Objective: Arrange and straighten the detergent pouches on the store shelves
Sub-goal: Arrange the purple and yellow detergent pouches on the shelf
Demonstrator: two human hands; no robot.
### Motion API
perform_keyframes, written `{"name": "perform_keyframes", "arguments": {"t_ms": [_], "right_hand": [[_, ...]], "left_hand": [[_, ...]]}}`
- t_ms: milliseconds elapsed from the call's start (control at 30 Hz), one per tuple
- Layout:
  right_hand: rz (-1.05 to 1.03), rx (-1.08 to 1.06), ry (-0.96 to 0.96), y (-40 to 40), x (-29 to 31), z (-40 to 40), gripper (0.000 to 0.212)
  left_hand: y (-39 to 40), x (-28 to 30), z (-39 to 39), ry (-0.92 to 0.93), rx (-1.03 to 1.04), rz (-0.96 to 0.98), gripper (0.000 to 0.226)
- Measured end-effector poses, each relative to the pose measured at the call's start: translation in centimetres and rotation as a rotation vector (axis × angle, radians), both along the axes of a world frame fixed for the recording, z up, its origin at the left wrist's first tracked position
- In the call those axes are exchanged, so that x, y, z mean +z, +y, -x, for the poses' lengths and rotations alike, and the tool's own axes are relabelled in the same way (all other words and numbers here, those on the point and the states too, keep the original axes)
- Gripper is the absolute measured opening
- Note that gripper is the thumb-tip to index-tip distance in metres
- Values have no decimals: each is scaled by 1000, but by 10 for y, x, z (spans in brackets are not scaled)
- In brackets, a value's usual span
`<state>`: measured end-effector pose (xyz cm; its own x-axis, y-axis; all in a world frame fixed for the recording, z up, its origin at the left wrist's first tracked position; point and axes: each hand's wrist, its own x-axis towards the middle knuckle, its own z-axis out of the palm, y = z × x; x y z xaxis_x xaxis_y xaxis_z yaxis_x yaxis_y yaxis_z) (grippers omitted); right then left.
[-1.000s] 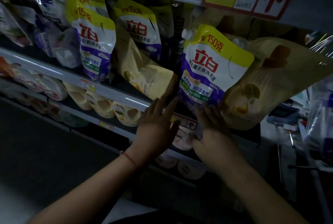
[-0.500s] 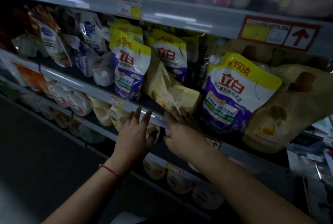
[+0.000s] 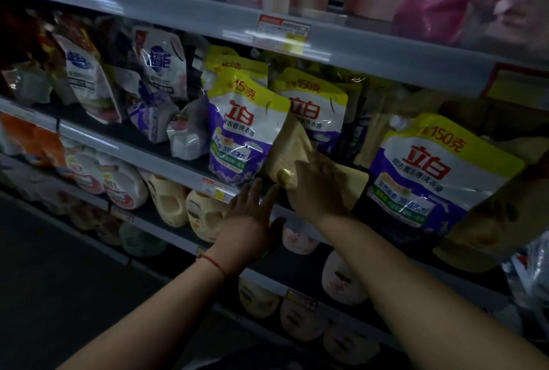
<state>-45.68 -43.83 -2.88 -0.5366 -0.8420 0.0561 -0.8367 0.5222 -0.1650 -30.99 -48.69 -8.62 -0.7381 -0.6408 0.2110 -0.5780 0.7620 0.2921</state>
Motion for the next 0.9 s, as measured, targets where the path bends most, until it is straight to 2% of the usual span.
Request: {"name": "perform_keyframes", "arguments": {"t_ms": [100, 167, 267, 400, 533, 600, 667, 767, 800, 833, 900], "right_hand": [[104, -73, 159, -19, -4, 1, 45], [150, -108, 191, -28, -2, 2, 37], [155, -150, 131, -36, 0, 6, 32], [198, -136, 47, -38, -2, 17, 24], [268, -128, -51, -31, -2, 28, 22], [310, -128, -95, -27, 1, 33, 23], [352, -102, -127, -20, 3, 39, 23], [407, -61, -154, -9, 8, 45, 23], [419, -52, -148, -5, 8, 46, 23], [431, -44, -137, -3, 9, 48, 22], [447, -32, -129, 2, 11, 50, 20]], "left_hand": [[-9, 2, -5, 32, -35, 7, 71], [-12, 3, -7, 11, -47, 4, 71], [-14, 6, -9, 21, -53, 1, 70], [-17, 8, -5, -59, -15, -38, 71], [-9, 11, 0, 21, 0, -178, 69], [-5, 11, 5, 141, 24, -352, 64], [2, 18, 15, 271, 80, -613, 52], [13, 28, 34, 441, 178, -982, 13], [17, 31, 39, 487, 195, -1129, 8], [21, 32, 44, 528, 212, -1301, 11], [27, 36, 54, 602, 259, -1613, 28]]}}
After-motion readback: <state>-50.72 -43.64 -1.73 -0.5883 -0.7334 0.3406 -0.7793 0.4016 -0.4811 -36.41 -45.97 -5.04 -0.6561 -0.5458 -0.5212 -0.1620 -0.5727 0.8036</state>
